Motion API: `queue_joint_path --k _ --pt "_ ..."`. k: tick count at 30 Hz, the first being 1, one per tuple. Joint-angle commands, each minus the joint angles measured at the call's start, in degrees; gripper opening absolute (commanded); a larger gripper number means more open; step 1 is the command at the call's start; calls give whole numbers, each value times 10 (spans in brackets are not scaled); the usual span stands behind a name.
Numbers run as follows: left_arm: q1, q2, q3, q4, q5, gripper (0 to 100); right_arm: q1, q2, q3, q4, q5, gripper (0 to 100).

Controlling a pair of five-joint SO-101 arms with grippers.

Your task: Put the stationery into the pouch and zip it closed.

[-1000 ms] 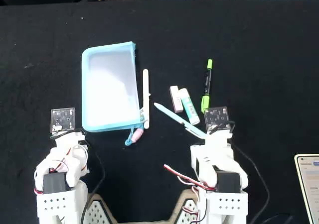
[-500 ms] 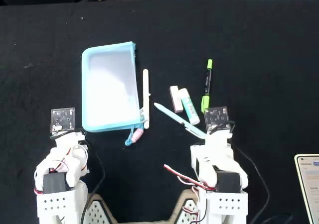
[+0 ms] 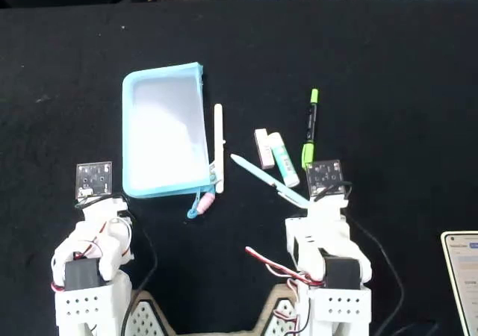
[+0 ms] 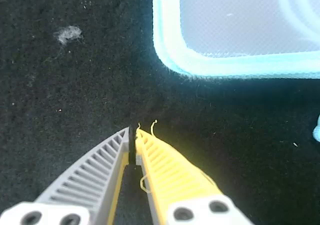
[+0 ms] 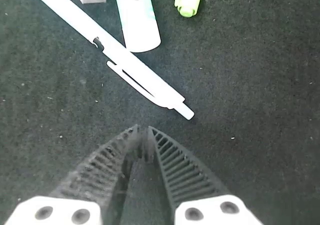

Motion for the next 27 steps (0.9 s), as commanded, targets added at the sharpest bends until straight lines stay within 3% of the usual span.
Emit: queue_joint_path --k 1,23,27 --pt "-4 -4 13 1 2 30 0 -38 -2 1 4 12" --pt "-2 -4 13 1 2 30 -2 -38 -2 1 0 13" --pt "-24 -4 7 -84 1 30 -2 -38 -2 1 0 12"
